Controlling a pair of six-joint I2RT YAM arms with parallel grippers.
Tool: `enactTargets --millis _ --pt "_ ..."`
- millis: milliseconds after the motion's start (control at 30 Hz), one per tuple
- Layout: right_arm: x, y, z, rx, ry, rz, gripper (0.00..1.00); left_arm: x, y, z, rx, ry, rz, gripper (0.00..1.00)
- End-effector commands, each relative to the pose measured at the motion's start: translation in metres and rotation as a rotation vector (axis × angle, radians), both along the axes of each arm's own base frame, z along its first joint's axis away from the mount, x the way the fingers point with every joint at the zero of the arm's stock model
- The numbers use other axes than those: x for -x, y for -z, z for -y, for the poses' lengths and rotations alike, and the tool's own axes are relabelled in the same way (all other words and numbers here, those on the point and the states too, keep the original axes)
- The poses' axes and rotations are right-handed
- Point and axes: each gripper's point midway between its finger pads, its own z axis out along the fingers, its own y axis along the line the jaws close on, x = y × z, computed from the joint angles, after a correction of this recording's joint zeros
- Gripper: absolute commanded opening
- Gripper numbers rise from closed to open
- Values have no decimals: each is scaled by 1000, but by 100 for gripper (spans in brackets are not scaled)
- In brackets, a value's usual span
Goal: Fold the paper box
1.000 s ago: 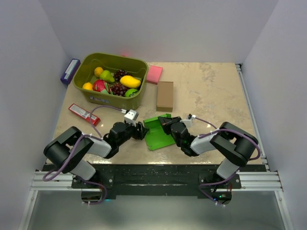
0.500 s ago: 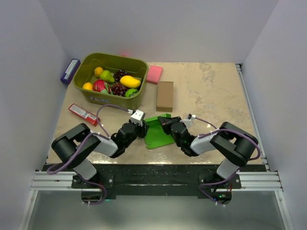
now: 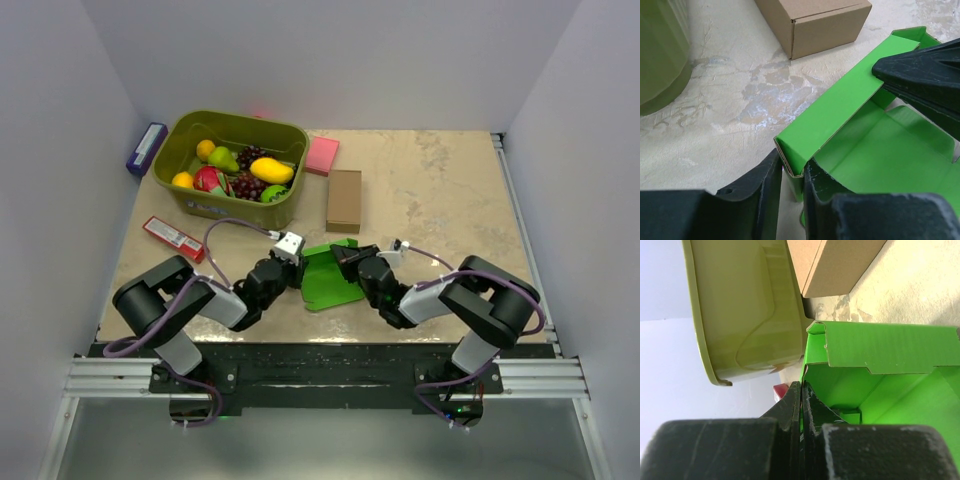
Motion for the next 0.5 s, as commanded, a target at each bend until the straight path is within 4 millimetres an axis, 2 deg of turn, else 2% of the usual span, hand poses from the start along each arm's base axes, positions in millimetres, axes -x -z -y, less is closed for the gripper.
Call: enactTargets --millis 0,100,300,367,467 --pt "4 9 13 75 22 -4 0 -7 7 -11 -68 -53 6 19" --pt "4 7 15 84 32 0 0 -11 14 -28 -130 -138 -8 10" --pt "3 7 19 109 40 -4 0 -18 25 -56 -250 -305 -47 0" --pt "4 8 19 113 41 -5 0 -19 29 -60 -276 -334 -57 0" --pt "3 8 18 116 37 -5 0 -18 32 -56 -278 -333 -64 0"
